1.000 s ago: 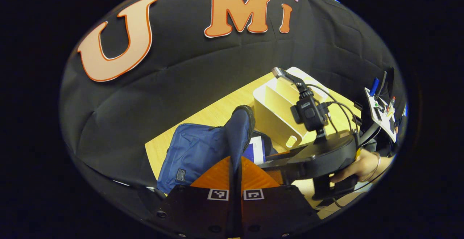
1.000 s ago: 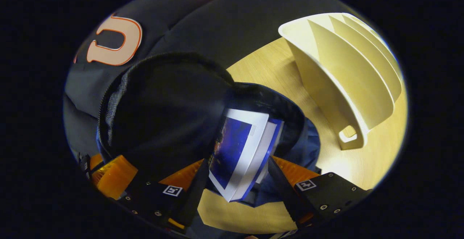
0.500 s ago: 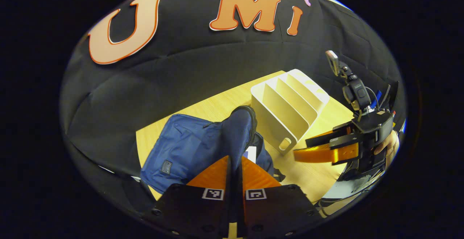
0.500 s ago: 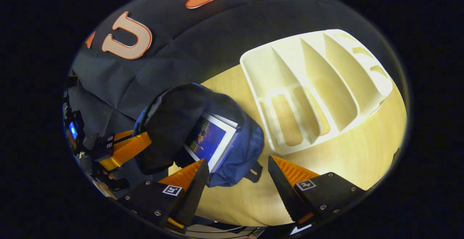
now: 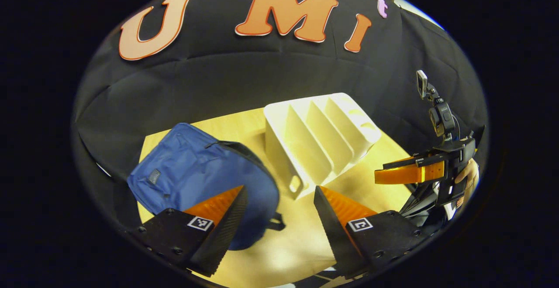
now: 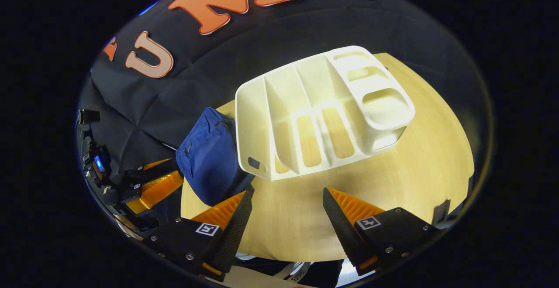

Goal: Open the schoolbag, grab two books from the bookshelf and put them into the schoolbag.

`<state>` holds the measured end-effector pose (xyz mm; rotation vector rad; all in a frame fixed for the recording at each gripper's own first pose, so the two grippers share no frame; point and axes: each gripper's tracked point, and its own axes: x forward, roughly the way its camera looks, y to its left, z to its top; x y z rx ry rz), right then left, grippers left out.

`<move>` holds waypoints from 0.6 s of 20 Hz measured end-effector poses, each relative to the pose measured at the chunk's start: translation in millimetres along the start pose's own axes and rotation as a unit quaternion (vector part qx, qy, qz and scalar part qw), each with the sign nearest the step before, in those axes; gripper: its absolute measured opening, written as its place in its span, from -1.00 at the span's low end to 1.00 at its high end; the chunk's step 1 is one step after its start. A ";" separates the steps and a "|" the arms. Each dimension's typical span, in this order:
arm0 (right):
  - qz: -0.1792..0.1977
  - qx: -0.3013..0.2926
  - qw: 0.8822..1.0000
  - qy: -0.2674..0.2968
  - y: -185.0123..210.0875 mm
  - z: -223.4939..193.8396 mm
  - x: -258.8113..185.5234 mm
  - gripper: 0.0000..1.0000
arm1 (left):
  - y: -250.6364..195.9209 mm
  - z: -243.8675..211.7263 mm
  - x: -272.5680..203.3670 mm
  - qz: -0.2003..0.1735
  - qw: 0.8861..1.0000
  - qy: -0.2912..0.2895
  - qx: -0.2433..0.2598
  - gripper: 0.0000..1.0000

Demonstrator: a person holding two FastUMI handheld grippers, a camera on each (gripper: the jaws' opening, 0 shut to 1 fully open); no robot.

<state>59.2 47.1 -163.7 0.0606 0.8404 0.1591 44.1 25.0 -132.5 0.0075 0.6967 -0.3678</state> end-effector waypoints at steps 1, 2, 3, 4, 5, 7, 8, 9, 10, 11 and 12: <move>-0.003 -0.008 1.000 -0.013 -10.5 8.4 -10.7 0.95 | -16.1 5.8 -1.5 0.008 1.000 -0.015 -0.010 0.92; -0.006 -0.018 0.999 -0.027 -21.5 17.8 -23.6 0.95 | -30.2 12.5 -3.9 0.018 0.999 -0.033 -0.021 0.93; -0.010 -0.028 0.999 -0.043 -31.5 28.4 -35.5 0.95 | -43.2 20.6 -6.5 0.026 0.997 -0.060 -0.035 0.96; -0.014 -0.040 0.997 -0.061 -38.8 39.3 -48.1 0.95 | -53.5 31.0 -14.7 0.031 0.994 -0.088 -0.049 0.96; -0.021 -0.058 0.994 -0.085 -46.5 51.5 -59.6 0.95 | -63.8 43.3 -21.1 0.038 0.991 -0.117 -0.061 0.95; -0.031 -0.100 0.985 -0.140 -56.9 74.1 -81.6 0.95 | -72.4 69.4 -31.7 0.069 0.981 -0.167 -0.068 0.95; -0.028 -0.111 0.979 -0.166 -53.4 85.2 -85.9 0.95 | -71.6 78.5 -36.5 0.087 0.975 -0.191 -0.068 0.94; -0.019 -0.115 0.975 -0.190 -48.5 93.6 -90.9 0.95 | -70.6 86.2 -41.8 0.101 0.970 -0.212 -0.067 0.94; -0.007 -0.114 0.971 -0.212 -44.6 99.8 -100.9 0.94 | -72.2 96.1 -47.1 0.110 0.965 -0.231 -0.065 0.94; 0.002 -0.112 0.967 -0.228 -40.4 103.7 -107.2 0.95 | -74.0 102.1 -52.0 0.116 0.961 -0.243 -0.063 0.94; 0.003 -0.113 0.963 -0.245 -37.1 107.1 -113.1 0.94 | -71.8 105.3 -57.5 0.124 0.957 -0.254 -0.061 0.93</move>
